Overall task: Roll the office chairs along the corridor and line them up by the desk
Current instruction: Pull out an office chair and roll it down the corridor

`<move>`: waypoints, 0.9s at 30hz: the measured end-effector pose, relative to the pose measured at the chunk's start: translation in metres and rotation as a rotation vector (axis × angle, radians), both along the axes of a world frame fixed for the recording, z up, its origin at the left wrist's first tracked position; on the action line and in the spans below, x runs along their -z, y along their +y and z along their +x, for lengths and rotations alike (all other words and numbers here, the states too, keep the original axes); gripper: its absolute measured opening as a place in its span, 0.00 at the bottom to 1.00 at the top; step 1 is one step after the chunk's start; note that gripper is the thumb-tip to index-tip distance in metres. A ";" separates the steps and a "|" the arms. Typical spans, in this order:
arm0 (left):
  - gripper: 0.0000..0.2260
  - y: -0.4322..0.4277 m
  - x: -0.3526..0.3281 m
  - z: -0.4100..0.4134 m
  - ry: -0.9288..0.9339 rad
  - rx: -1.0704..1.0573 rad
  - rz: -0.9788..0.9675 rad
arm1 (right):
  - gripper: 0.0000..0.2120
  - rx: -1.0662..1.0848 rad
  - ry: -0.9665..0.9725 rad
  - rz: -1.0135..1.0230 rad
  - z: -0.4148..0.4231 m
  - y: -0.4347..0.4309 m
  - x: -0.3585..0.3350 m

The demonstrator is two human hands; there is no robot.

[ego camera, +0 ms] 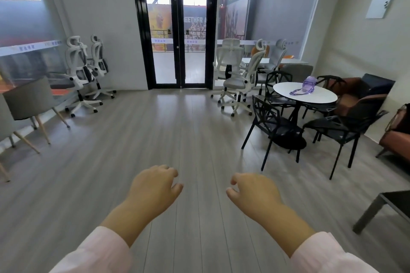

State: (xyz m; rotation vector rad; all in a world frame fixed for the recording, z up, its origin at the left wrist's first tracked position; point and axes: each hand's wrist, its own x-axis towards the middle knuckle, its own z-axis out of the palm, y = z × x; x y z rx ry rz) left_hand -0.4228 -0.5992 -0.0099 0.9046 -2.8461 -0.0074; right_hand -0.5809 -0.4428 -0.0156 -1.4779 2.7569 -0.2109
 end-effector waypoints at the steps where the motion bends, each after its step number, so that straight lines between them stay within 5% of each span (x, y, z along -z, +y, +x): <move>1: 0.19 -0.017 0.000 -0.025 -0.001 0.003 -0.005 | 0.16 0.001 -0.001 -0.003 -0.025 -0.017 0.002; 27: 0.18 -0.483 0.012 -0.564 0.028 0.018 0.076 | 0.16 0.123 -0.043 -0.015 -0.565 -0.462 0.008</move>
